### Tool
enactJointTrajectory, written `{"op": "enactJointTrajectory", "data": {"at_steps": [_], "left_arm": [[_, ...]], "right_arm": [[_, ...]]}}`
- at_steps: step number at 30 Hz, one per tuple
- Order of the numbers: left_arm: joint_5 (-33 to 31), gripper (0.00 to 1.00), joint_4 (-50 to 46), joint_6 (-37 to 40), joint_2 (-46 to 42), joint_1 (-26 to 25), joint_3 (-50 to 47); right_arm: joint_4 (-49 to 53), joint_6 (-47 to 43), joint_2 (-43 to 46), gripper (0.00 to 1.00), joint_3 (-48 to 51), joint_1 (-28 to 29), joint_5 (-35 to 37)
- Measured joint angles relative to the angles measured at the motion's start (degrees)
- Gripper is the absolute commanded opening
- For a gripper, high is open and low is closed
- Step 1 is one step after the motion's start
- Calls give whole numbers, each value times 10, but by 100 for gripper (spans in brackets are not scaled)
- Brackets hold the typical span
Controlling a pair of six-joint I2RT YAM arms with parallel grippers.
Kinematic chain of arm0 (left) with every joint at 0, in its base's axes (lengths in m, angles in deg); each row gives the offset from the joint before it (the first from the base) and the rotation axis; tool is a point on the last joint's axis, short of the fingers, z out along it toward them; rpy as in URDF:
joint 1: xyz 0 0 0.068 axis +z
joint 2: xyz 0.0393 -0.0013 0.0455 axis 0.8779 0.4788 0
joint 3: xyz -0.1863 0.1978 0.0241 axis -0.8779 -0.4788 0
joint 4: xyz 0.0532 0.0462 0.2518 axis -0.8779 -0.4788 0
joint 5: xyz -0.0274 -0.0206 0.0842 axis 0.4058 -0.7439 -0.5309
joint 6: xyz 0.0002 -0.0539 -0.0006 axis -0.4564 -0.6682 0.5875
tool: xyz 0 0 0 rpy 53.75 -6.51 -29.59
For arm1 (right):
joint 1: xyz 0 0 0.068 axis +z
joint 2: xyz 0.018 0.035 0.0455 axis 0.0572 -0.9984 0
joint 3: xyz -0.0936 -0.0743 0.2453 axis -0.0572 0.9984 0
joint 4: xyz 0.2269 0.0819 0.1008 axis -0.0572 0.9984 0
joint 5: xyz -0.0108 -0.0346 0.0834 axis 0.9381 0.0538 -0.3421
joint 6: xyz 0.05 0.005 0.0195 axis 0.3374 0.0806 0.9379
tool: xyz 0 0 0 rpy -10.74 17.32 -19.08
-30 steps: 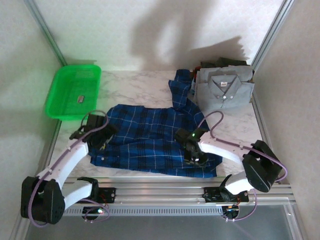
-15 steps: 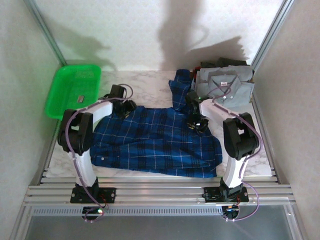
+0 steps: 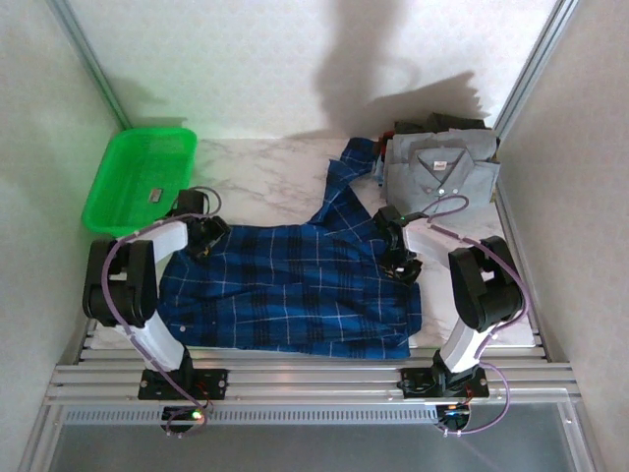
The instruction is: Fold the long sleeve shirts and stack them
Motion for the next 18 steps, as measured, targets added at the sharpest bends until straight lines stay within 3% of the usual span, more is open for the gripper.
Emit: {"op": "enactJointTrajectory", "data": {"at_steps": [5,11,18], "left_arm": [[36,83,-17,2,7,-9,44],[69,84,-34,3,11,-24,151],[85,86,-59,23,11,-25,178]], "right_arm": [[7,-21,0,49,-32,0,-6],[20,-103,-6,63,-186,-1,5],[4,-221,-123,64,-363,-5,-9]]}}
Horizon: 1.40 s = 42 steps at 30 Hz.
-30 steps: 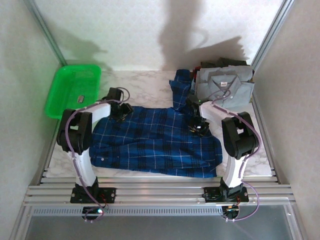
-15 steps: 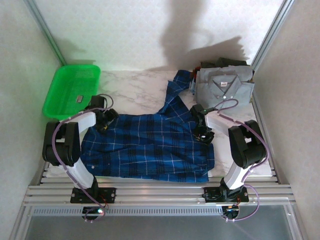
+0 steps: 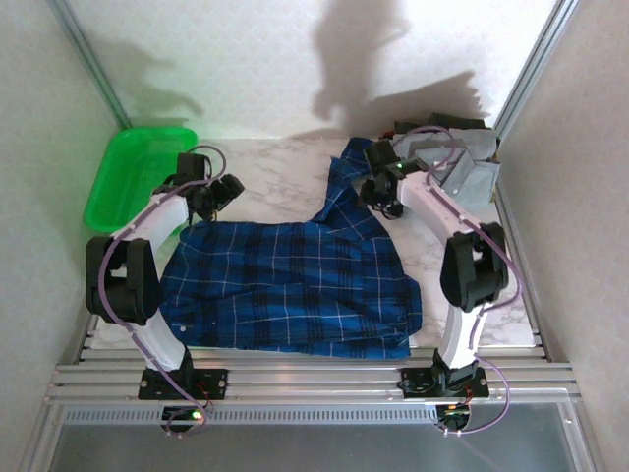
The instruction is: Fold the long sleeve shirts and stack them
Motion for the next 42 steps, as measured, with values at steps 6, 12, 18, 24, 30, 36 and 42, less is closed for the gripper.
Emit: {"op": "enactJointTrajectory", "data": {"at_steps": [6,12,18,24,30,36,42], "left_arm": [[6,89,-23,31,-26,0,6],[11,89,-29,51,-97,0,33],[13,99,-31,56,-150,0,49],[2,100,-44,65,-164,0,78],[-14,100,-64,70,-164,1,94],[-28,100,-78,71,-164,4,100],[-31,100,-78,71,-164,5,107]], "right_arm": [[-1,-56,-144,63,-93,0,-7],[8,-87,-210,62,-158,-3,4],[19,-99,-248,59,-208,-9,13],[18,-100,-280,51,-234,-11,3],[14,-93,-281,39,-234,-13,-20],[20,-87,-281,22,-235,-17,-21],[31,-76,-281,0,-242,-20,-11]]}}
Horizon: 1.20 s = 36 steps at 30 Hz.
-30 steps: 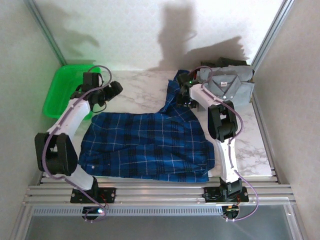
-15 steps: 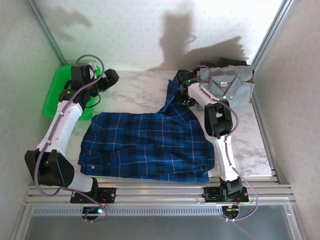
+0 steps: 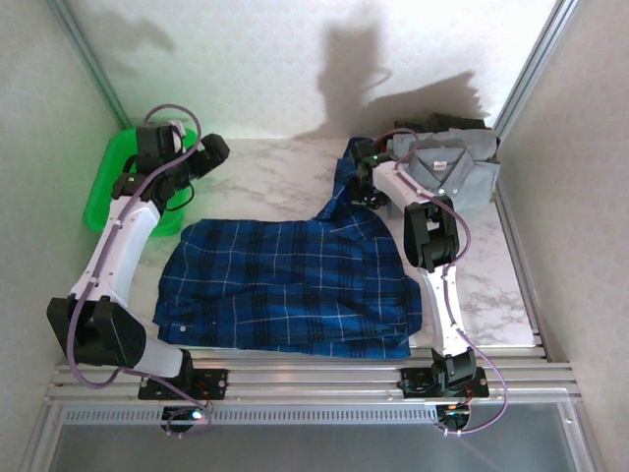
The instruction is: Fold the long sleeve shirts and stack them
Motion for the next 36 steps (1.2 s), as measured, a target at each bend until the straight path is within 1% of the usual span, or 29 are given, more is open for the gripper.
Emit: {"op": "enactJointTrajectory", "data": {"at_steps": [5,9,14,19,25,29,33,36], "left_arm": [[-2,100,6,0,-10,0,-17],[-10,100,-1,13,0,-2,-41],[-53,99,-29,43,74,-16,-42],[-108,96,-69,60,177,-43,-28],[-170,91,-106,69,259,-45,10],[-190,91,-103,79,294,-45,50],[-193,79,-101,92,345,-45,123],[-193,72,-103,106,391,-43,179]], "right_arm": [[6,-5,2,0,-23,0,15],[10,-26,29,0,-32,-1,34],[15,-55,70,0,-36,-9,70],[12,-76,86,0,-25,-23,102],[14,-87,86,0,-21,-25,111],[14,-87,86,0,-17,-25,111],[12,-88,86,0,-6,-25,115],[13,-87,86,0,-3,-25,115]]}}
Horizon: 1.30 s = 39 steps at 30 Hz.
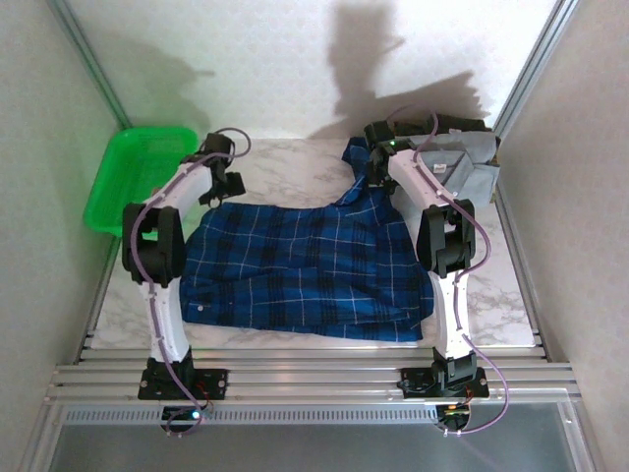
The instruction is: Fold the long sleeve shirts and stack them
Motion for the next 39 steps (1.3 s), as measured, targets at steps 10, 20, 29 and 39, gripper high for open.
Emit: {"op": "enactJointTrajectory", "data": {"at_steps": [10,20,29,39], "left_arm": [[5,58,-51,27,100,12,96],[5,45,-64,45,120,16,118],[5,34,-74,57,138,16,124],[26,0,-75,73,148,17,144]], "right_arm": [[2,0,0,0,0,0,0],[2,0,1,0,2,0,1],[5,2,10,0,10,0,4],[6,7,10,0,14,0,4]]}}
